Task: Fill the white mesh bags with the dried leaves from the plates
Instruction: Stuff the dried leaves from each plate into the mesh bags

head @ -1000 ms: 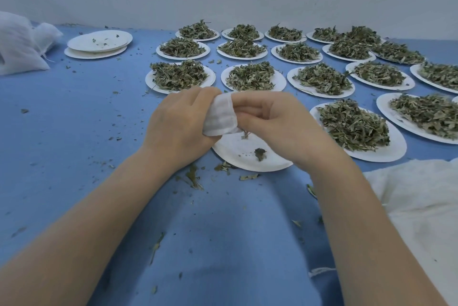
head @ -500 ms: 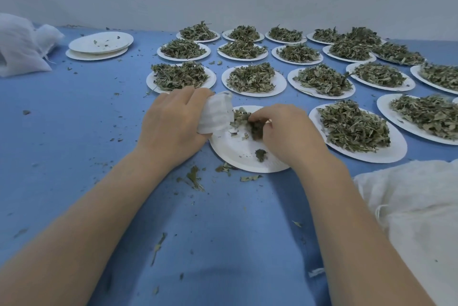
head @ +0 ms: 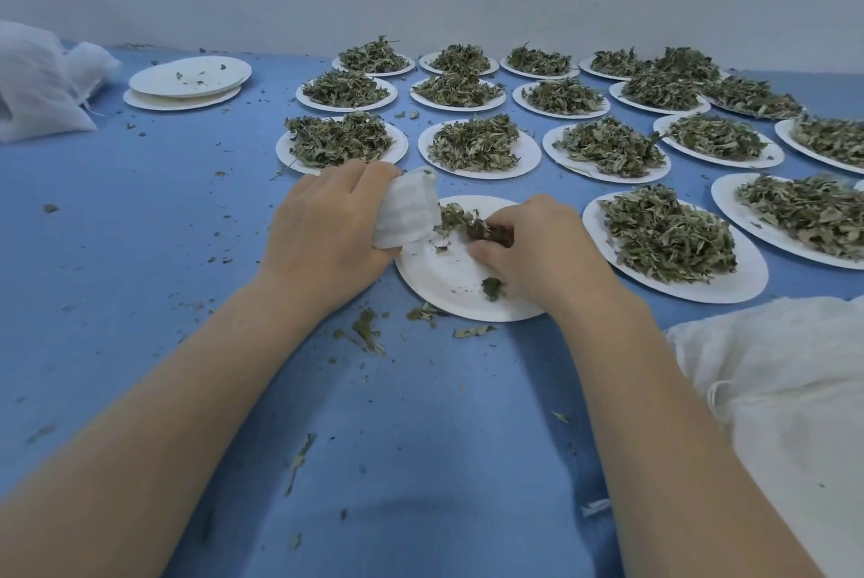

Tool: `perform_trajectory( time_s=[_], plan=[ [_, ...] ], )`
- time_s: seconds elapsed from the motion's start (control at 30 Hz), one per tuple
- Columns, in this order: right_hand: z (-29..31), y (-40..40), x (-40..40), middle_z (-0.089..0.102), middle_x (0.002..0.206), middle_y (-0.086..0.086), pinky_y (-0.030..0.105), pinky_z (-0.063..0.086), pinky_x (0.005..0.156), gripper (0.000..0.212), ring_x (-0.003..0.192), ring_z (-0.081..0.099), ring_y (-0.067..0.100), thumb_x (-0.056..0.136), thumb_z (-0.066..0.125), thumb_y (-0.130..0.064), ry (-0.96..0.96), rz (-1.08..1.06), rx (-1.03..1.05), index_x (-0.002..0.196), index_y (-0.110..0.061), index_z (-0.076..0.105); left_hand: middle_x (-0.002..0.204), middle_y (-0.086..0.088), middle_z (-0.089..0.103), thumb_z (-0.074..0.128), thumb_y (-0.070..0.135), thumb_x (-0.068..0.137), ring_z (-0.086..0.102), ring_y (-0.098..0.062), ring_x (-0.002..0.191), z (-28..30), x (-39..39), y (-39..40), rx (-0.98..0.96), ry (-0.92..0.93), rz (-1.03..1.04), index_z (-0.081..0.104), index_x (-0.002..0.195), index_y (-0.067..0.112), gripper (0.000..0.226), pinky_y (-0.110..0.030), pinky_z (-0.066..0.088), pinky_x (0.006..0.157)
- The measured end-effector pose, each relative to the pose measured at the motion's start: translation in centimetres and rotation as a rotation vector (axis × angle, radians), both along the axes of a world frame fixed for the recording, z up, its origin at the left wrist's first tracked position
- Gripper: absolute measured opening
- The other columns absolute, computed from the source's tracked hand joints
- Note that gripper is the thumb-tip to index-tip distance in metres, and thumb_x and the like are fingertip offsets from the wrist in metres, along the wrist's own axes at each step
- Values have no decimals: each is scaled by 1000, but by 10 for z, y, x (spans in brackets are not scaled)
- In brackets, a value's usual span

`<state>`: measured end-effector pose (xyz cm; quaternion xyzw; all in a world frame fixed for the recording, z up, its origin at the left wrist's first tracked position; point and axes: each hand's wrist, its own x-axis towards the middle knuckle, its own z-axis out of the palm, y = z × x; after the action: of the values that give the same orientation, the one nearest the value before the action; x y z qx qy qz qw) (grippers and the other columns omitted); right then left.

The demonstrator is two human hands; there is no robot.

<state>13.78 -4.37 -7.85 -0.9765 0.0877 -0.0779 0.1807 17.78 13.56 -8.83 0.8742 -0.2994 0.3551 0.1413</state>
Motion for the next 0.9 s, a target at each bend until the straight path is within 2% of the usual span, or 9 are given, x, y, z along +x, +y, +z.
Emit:
perform_trajectory(
  time_s=[0.07, 0.13, 0.27, 0.43, 0.5, 0.6, 0.7, 0.8, 0.9],
  plan=[
    [2, 0, 1, 49, 71, 4, 23, 26, 45, 26, 65, 44, 19, 92, 57, -29, -25, 13, -21, 83, -5, 64, 80, -17, 63, 83, 12, 58, 57, -35, 62, 0, 1, 0, 7, 3, 3, 62, 97, -1, 46, -34, 44, 58],
    [6, -3, -1, 58, 80, 7, 23, 29, 48, 23, 67, 46, 19, 93, 56, -28, -87, 26, -15, 88, -8, 67, 79, -16, 63, 83, 11, 57, 57, -34, 61, 0, 1, 1, 12, -4, 10, 63, 96, -1, 46, -33, 44, 57],
    [14, -8, -10, 56, 87, 4, 33, 42, 64, 23, 75, 53, 21, 92, 58, -31, -233, 57, 9, 93, -11, 68, 76, -15, 62, 82, 12, 57, 56, -33, 60, 0, 3, 1, 17, -13, 21, 63, 94, -1, 44, -33, 44, 56],
    [17, -2, -14, 60, 99, 5, 36, 43, 76, 23, 83, 53, 21, 92, 57, -32, -233, 145, -24, 101, -13, 69, 75, -15, 60, 82, 10, 59, 57, -34, 62, -1, 5, 2, 93, -35, 33, 62, 93, -1, 41, -35, 43, 57],
    [19, 4, -14, 58, 97, 7, 33, 39, 75, 23, 85, 52, 22, 93, 56, -29, -229, 187, -33, 105, -14, 69, 76, -16, 60, 80, 6, 60, 57, -34, 65, 0, 5, 3, 136, -62, 34, 62, 94, -1, 39, -36, 43, 58],
    [21, 14, -14, 48, 92, 5, 30, 31, 66, 20, 83, 48, 21, 93, 56, -26, -211, 246, -67, 103, -15, 69, 76, -16, 60, 74, 0, 58, 56, -34, 63, 2, 4, 1, 187, -118, 17, 63, 93, -1, 36, -37, 42, 57],
    [23, 21, -15, 50, 96, 6, 28, 33, 69, 18, 86, 51, 21, 91, 58, -23, -205, 268, -60, 103, -16, 69, 75, -14, 60, 72, 0, 59, 56, -33, 62, 3, 0, -2, 180, -133, -11, 63, 92, 0, 34, -37, 43, 55],
    [25, 21, -17, 60, 94, 6, 28, 42, 78, 19, 84, 57, 21, 86, 64, -19, -239, 271, 90, 104, -15, 68, 78, -14, 62, 77, 7, 59, 59, -32, 65, 1, -4, -6, 95, -90, -24, 63, 96, -1, 40, -35, 45, 58],
    [29, 17, -23, 66, 100, -2, 26, 53, 79, 39, 85, 63, 10, 85, 63, -13, -194, 244, 543, 124, -15, 60, 81, -14, 64, 79, 15, 60, 59, -32, 65, 1, -8, -8, 14, -29, -39, 63, 98, -1, 44, -32, 45, 58]
  ],
)
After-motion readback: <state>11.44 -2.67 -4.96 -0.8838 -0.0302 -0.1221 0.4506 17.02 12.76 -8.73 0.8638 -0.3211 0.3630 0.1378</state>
